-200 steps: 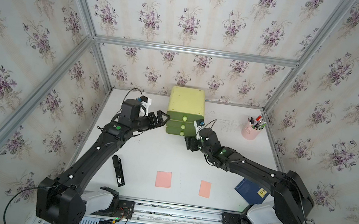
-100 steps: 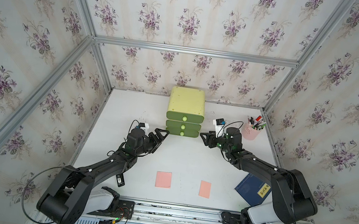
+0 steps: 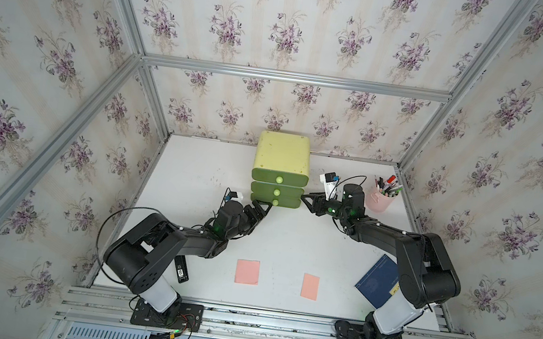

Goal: Please put the sticky notes in the drawer by color
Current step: Open the drawer in the storage box.

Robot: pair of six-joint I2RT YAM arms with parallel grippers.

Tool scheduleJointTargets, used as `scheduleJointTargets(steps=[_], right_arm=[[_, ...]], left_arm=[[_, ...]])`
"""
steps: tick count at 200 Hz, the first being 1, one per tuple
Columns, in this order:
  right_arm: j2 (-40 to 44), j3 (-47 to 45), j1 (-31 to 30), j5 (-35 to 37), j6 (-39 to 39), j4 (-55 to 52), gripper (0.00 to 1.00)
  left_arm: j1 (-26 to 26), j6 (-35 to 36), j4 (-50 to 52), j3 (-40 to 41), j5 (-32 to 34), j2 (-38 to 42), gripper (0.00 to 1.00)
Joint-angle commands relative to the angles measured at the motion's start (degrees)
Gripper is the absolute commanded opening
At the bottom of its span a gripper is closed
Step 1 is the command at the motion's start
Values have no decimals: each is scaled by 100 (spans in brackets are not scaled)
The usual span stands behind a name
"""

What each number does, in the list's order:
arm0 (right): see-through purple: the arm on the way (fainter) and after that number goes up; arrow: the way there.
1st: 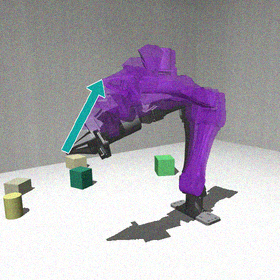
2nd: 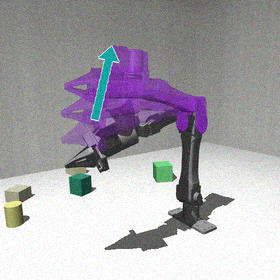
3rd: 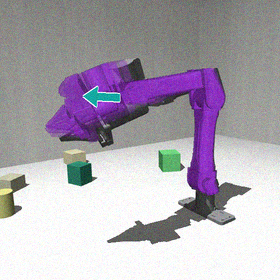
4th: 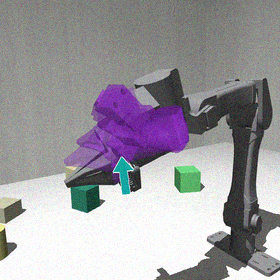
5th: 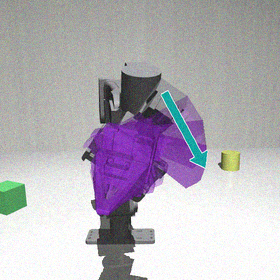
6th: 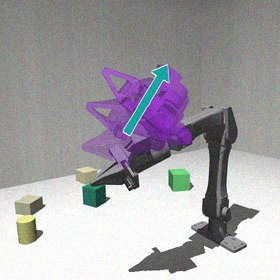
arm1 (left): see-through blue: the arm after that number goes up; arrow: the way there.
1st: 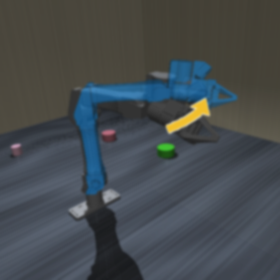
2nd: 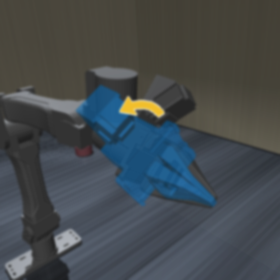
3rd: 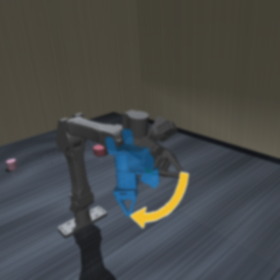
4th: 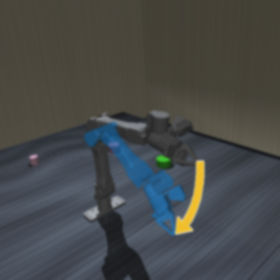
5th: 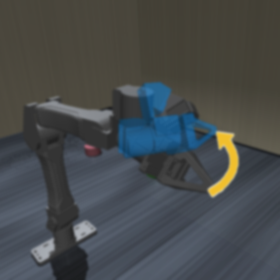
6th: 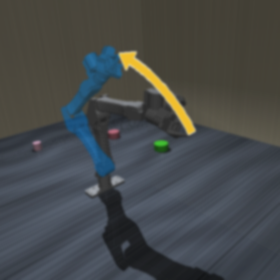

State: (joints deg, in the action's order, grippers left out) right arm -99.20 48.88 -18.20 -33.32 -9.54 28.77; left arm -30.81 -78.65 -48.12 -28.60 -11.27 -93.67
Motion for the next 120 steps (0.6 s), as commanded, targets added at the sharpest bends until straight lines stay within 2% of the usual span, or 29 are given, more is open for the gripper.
scheduleJointTargets(steps=[1, 38, 62, 120], right_arm=[[-166, 155, 4, -113, 34, 78, 52], [-490, 449, 4, -172, 48, -18, 48], [-535, 523, 9, -226, 93, -69, 42], [-586, 700, 5, -385, 172, -180, 42]], left_arm=[[-30, -313, -775, -83, 286, -401, 91], [-136, -693, -1668, -286, 475, -1276, 85], [-194, -902, -2201, -356, 737, -1790, 80], [-381, -1044, -2499, -800, 1036, -2538, 76]])
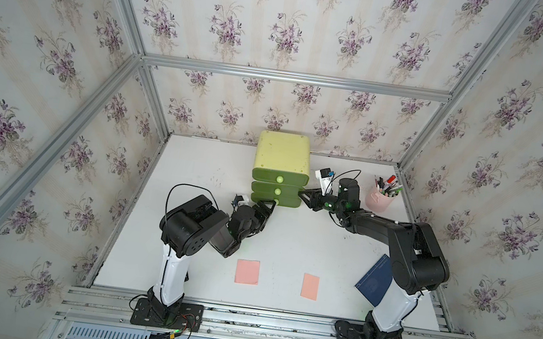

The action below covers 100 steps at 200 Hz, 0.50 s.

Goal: Please put the sticky notes in the drawer by color
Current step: Open the drawer in the storage box.

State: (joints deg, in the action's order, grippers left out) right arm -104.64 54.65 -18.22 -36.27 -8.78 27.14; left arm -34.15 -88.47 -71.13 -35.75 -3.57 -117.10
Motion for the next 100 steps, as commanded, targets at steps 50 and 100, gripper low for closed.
scheduleJointTargets(steps=[50, 100], right_arm=[[-14, 260, 2, -63, 69, -317, 41], [41, 261, -6, -8, 113, -472, 41]], left_arm=[[-170, -22, -319, -246, 632, -413, 71], [-287, 156, -408, -361, 1307, -594, 69]])
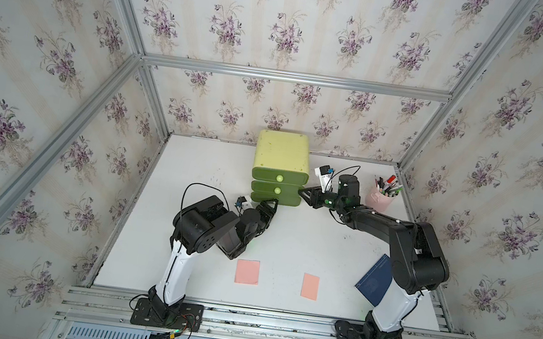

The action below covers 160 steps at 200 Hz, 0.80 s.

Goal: Please put the sticky notes in the drawer by color
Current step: Open the drawer in the storage box.

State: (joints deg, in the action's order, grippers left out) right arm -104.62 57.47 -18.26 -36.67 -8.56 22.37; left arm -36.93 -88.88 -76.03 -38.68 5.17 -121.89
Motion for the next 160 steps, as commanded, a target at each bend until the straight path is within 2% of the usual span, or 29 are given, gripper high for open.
scheduleJointTargets(steps=[1, 39, 47, 53, 58, 130, 144, 151, 160], right_arm=[[34, -19, -2, 34, 91, 0, 41], [20, 26, -106, 245, 264, -254, 41], [29, 14, -116, 270, 276, -248, 41], [31, 23, -116, 282, 280, -255, 41], [29, 34, -115, 293, 284, -283, 41], [108, -17, -143, 324, 416, -368, 42], [113, -13, -143, 350, 433, -422, 42], [118, 1, -150, 361, 432, -436, 43], [125, -2, -158, 377, 451, -470, 43]], left_arm=[[-17, 206, 76, -73, 441, -116, 69], [-69, 199, -225, -250, 543, -406, 63], [-71, 189, -228, -287, 555, -440, 56], [-67, 194, -236, -325, 564, -480, 45], [-60, 215, -239, -356, 558, -512, 41], [-83, 272, -343, -559, 538, -775, 42], [-82, 273, -369, -588, 562, -809, 40], [-79, 264, -424, -591, 577, -835, 31], [-84, 246, -481, -589, 612, -859, 29]])
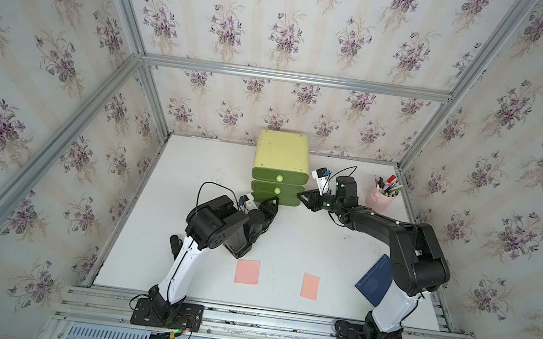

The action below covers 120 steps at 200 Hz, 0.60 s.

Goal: Please put the sticky notes in the drawer by color
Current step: Open the drawer in the storage box.

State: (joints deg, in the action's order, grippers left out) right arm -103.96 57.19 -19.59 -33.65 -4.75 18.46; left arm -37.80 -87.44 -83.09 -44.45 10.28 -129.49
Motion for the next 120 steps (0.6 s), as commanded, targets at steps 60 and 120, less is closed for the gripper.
scheduleJointTargets(steps=[60, 120], right_arm=[[60, 52, -70, 152, 55, -62, 43], [8, 91, -106, 196, 54, -106, 43]], left_arm=[[19, 55, 166, 23, 104, -177, 21], [27, 53, 172, 58, -20, -180, 11]])
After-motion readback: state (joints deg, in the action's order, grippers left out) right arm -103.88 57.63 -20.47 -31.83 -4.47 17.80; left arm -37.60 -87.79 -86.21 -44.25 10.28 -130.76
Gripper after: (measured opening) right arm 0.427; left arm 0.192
